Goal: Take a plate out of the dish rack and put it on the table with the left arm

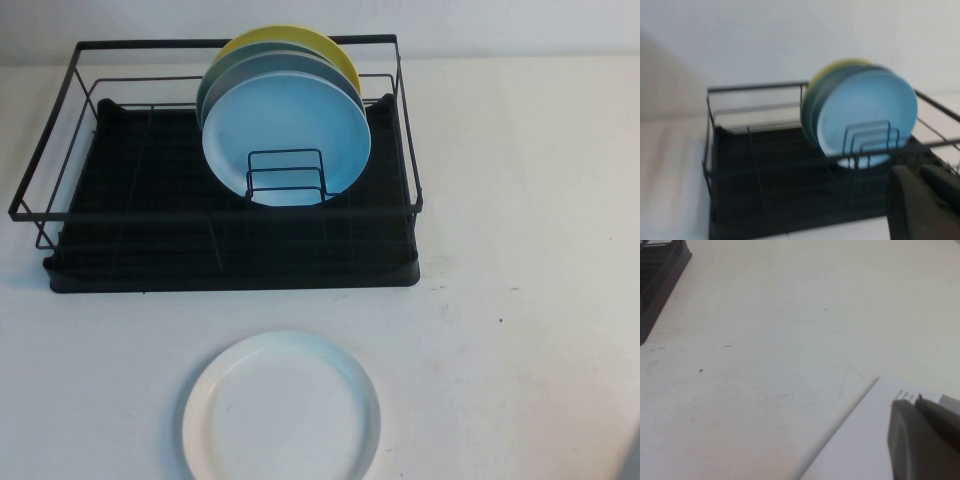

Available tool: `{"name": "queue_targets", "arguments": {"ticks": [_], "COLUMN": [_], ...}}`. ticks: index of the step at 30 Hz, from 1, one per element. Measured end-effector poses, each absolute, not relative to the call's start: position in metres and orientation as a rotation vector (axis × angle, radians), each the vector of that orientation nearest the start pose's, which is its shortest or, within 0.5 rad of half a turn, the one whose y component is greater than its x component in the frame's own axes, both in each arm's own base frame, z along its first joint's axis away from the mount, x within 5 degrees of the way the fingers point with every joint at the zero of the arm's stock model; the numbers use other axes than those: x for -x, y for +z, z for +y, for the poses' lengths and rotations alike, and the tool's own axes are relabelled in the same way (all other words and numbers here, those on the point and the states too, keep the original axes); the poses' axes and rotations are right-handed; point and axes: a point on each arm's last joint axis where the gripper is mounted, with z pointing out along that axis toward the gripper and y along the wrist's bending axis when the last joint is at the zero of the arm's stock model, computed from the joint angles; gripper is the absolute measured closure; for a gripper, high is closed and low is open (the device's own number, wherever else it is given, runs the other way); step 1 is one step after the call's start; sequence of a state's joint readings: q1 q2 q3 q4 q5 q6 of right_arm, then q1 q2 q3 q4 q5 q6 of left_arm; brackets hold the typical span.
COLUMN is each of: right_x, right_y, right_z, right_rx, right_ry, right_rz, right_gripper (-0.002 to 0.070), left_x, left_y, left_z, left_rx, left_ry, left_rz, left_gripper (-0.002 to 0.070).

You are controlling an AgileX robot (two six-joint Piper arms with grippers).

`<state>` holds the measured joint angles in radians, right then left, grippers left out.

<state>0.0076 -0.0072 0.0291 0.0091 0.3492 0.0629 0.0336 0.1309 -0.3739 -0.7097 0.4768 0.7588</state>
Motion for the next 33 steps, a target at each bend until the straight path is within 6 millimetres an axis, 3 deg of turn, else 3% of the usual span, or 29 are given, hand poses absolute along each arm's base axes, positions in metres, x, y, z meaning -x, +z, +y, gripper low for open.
{"name": "queue_targets", "arguments": {"ticks": [5, 14, 18, 23, 30, 33], "right_x": [-0.053, -0.053, -0.053, -0.053, -0.053, -0.053], "right_y": [0.172, 0.172, 0.172, 0.172, 0.172, 0.173], "right_z": [0.001, 0.001, 0.001, 0.001, 0.001, 0.001], "right_rx": [-0.057, -0.057, -0.057, -0.057, -0.057, -0.057], "right_ry": [0.058, 0.058, 0.058, 0.058, 0.058, 0.058], "right_rz": [1.854, 1.854, 1.854, 1.854, 1.851, 1.85], "right_gripper": [0.0696, 0.0696, 0.0696, 0.0696, 0.0696, 0.0696], "left_x": [-0.04, -0.04, -0.043, -0.041, -0.053, -0.054], "left_y": [0.285, 0.279, 0.273, 0.238, 0.189, 0.179], "left_z": [-0.03, -0.028, -0.023, -0.012, -0.002, -0.001], "left_rx": [-0.328, -0.375, -0.29, -0.09, -0.037, -0.013], "left_ry": [-0.202, -0.138, -0.122, -0.095, 0.021, 0.014], "left_rz": [1.709, 1.766, 1.763, 1.795, 1.778, 1.793], "left_gripper": [0.0677, 0.0678, 0.0678, 0.0678, 0.0678, 0.0678]}}
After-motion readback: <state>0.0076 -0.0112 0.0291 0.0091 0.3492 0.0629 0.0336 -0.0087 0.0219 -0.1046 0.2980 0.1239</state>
